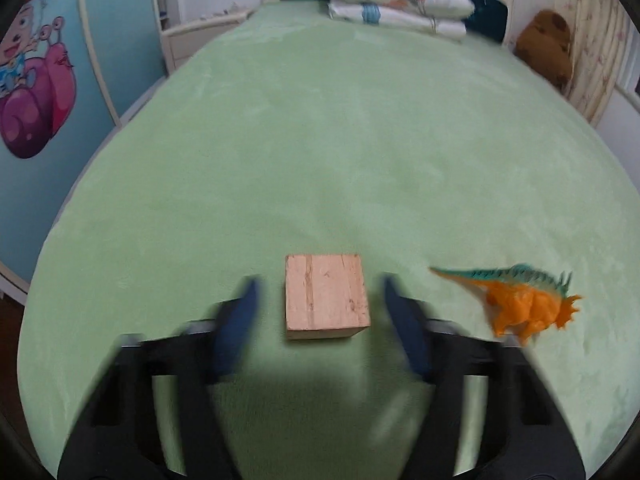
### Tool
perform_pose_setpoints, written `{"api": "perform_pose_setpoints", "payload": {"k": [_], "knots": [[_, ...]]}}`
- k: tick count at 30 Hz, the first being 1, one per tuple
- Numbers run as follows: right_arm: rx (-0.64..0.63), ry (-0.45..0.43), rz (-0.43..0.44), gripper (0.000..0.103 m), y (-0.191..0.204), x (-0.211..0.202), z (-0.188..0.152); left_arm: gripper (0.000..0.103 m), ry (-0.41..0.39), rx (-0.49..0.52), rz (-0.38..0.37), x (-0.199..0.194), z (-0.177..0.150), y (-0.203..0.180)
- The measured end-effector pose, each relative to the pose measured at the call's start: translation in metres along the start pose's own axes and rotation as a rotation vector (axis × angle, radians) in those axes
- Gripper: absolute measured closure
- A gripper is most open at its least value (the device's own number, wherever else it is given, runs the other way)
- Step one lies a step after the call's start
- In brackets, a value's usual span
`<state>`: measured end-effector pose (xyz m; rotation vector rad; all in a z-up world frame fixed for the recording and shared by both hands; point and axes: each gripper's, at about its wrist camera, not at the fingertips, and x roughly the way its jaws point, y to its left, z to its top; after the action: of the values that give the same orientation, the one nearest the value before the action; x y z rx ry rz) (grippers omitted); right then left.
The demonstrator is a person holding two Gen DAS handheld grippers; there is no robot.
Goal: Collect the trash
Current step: 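Grasp the wooden block with the left gripper while the right gripper grasps the orange dinosaur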
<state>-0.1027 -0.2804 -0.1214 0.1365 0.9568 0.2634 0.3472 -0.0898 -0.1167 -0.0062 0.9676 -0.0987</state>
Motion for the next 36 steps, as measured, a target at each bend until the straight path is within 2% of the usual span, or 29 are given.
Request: {"api": "perform_pose_setpoints", "payload": {"k": [2, 7, 12, 15, 18, 21, 22, 25, 27, 29, 32, 34, 36], "knots": [[0.003, -0.009, 0.021, 0.016, -0.001, -0.002, 0.009, 0.068, 0.015, -0.015, -0.022, -0.001, -0.003, 0.004], [-0.029, -0.057, 0.055, 0.016, 0.000, -0.004, 0.037, 0.068, -0.046, 0.004, -0.069, -0.034, -0.017, 0.013], [-0.077, -0.151, 0.108, 0.013, -0.009, 0.004, 0.083, 0.068, -0.120, 0.114, -0.095, -0.103, -0.052, 0.022], [-0.137, -0.195, 0.077, 0.012, -0.015, 0.020, 0.131, 0.068, -0.120, 0.172, -0.136, -0.147, -0.089, 0.030], [-0.212, -0.217, -0.014, 0.010, -0.018, 0.051, 0.189, 0.068, -0.137, 0.186, -0.162, -0.175, -0.114, 0.038], [-0.204, -0.228, -0.027, 0.010, -0.029, 0.090, 0.246, 0.068, -0.138, 0.179, -0.161, -0.194, -0.138, 0.048], [-0.195, -0.216, -0.047, 0.010, -0.033, 0.112, 0.270, 0.068, -0.137, 0.174, -0.173, -0.199, -0.145, 0.053], [-0.141, -0.158, -0.066, 0.010, -0.041, 0.161, 0.316, 0.068, -0.139, 0.158, -0.163, -0.209, -0.164, 0.061], [-0.149, -0.128, -0.134, 0.010, -0.042, 0.189, 0.336, 0.068, -0.130, 0.139, -0.158, -0.212, -0.173, 0.067], [-0.126, -0.106, -0.186, 0.011, -0.044, 0.208, 0.347, 0.068, -0.111, 0.118, -0.162, -0.212, -0.179, 0.073], [-0.079, -0.083, -0.212, 0.011, -0.049, 0.226, 0.353, 0.068, -0.092, 0.105, -0.164, -0.211, -0.183, 0.077], [-0.097, -0.026, -0.245, 0.018, -0.049, 0.241, 0.353, 0.068, -0.086, 0.101, -0.168, -0.211, -0.185, 0.080], [-0.140, 0.029, -0.323, 0.028, -0.046, 0.256, 0.352, 0.068, -0.080, 0.093, -0.176, -0.211, -0.187, 0.082]]}}
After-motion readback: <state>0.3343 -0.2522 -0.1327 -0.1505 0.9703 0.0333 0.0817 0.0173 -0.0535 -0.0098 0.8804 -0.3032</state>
